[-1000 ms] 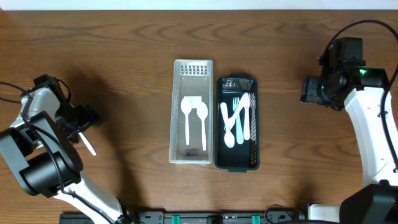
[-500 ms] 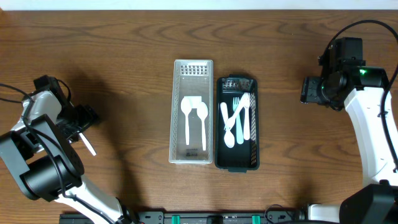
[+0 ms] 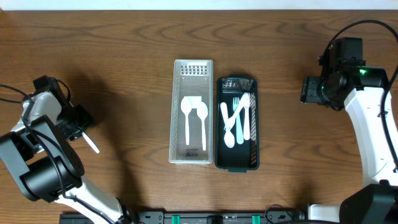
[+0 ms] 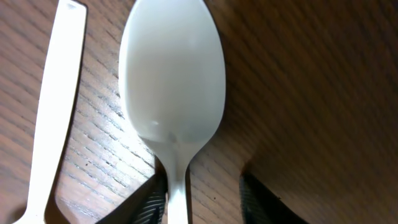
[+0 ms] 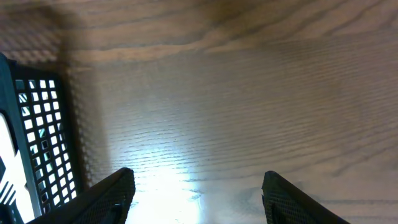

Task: Pack container
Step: 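Lower the left gripper onto a third white spoon and grasp it, then drop the spoon into the grey basket and move left gripper back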

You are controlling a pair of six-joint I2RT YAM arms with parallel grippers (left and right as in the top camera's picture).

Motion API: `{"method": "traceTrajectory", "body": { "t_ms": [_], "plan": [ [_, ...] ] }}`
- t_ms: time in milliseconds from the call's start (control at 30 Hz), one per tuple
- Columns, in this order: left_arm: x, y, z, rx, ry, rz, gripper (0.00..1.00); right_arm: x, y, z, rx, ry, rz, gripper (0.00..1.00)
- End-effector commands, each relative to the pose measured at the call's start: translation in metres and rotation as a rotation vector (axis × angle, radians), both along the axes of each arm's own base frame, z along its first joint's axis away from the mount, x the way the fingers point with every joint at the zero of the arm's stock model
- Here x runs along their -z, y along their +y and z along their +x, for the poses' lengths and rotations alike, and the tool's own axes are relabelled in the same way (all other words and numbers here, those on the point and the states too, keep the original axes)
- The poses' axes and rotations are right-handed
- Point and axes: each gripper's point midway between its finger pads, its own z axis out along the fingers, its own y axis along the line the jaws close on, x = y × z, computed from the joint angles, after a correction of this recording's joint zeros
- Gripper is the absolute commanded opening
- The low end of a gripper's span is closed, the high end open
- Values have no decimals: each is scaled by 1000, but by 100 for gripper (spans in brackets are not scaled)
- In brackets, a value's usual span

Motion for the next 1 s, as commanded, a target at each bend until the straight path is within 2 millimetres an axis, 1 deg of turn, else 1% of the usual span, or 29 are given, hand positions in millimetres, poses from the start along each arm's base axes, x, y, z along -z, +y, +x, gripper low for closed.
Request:
{"method": "traceTrajectory", "body": {
  "t_ms": [0,67,133,233,267,300,400,500,533,700,767,833,933,967],
  "plan": [
    [26,-11,-23,-4,90,-45,35,2,-2,-1,-7,7,-5,69],
    [26,-11,-23,-4,90,-45,29,2,-2,-1,-7,7,-5,69],
    [26,-11,-23,-4,90,-45,26,2,-2,-1,-7,7,-5,69],
    [26,-11,-23,-4,90,-45,19,2,-2,-1,-10,7,-6,69],
    [26,-11,-23,-4,90,-45,19,2,-2,-1,-10,7,-6,69],
    [26,-11,-23,-4,90,-45,15,2,-2,-1,-10,7,-6,69],
    [26,-11,-23,-4,90,-45,10,2,-2,-1,-10,7,-6,69],
    [26,-11,-23,-4,90,-45,8,2,-2,-1,-10,7,-6,69],
    [26,-11,-23,-4,90,-45,6,2,-2,-1,-10,7,-6,69],
    [25,-11,-22,-2,89,-45,6,2,-2,-1,-10,6,-6,69],
    [20,-12,-21,3,94,-48,6,2,-2,-1,-10,6,-6,69],
    [9,-16,-17,22,92,-45,6,1,-2,-1,-11,6,-5,69],
    [-17,-29,-4,77,65,-29,6,1,-2,-1,-11,5,-5,69],
    [-30,-38,2,108,48,-23,6,1,-2,0,-11,3,-5,69]
  ]
}}
